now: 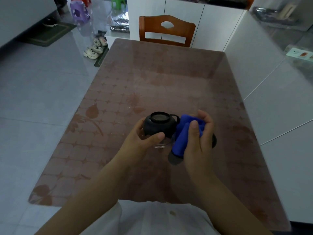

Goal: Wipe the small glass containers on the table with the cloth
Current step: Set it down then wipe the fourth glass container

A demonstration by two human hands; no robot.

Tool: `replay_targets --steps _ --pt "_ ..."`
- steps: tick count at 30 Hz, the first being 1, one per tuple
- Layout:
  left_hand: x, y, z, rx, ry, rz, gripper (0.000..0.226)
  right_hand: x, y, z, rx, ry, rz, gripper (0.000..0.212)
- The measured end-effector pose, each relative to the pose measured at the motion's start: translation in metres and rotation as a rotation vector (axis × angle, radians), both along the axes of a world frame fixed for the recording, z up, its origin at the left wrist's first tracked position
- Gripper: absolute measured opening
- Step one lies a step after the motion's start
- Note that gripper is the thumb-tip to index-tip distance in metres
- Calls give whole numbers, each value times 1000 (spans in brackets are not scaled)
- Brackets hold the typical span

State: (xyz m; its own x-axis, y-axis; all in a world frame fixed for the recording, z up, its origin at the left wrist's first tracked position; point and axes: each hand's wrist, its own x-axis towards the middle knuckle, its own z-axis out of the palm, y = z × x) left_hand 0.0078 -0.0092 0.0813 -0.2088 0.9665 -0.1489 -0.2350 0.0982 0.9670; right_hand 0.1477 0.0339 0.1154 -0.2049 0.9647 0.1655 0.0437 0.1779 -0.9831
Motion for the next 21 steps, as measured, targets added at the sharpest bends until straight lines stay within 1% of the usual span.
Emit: replay_targets --steps 1,3,4,5,7,10,13,17,19,21 --pt "3 0 -1 6 -5 2 94 -4 -3 -1 10 -34 42 19" --pt "9 1 -2 28 -33 -12 88 -10 -7 -5 27 -90 101 45" --pt "12 0 -1 37 -44 -21 85 -11 -7 -7 31 -108 107 54" --pt "14 0 -1 41 -46 -28 84 -12 -6 -7 42 -118 102 57" --pt "14 -1 -1 39 -29 -37 85 -12 -4 -4 50 -112 92 54" --pt "13 -1 -2 27 -31 -53 91 -10 -1 -1 1 -47 84 46" --pt "13 -1 -3 33 -45 -63 91 -6 5 -1 -46 4 61 57" --pt "11 1 2 67 -2 -96 93 5 18 -7 -145 53 76 62" --pt "10 4 6 76 23 -94 94 11 20 -9 -158 41 55 57" --pt "9 8 9 84 35 -87 94 17 19 -7 -145 36 6 45"
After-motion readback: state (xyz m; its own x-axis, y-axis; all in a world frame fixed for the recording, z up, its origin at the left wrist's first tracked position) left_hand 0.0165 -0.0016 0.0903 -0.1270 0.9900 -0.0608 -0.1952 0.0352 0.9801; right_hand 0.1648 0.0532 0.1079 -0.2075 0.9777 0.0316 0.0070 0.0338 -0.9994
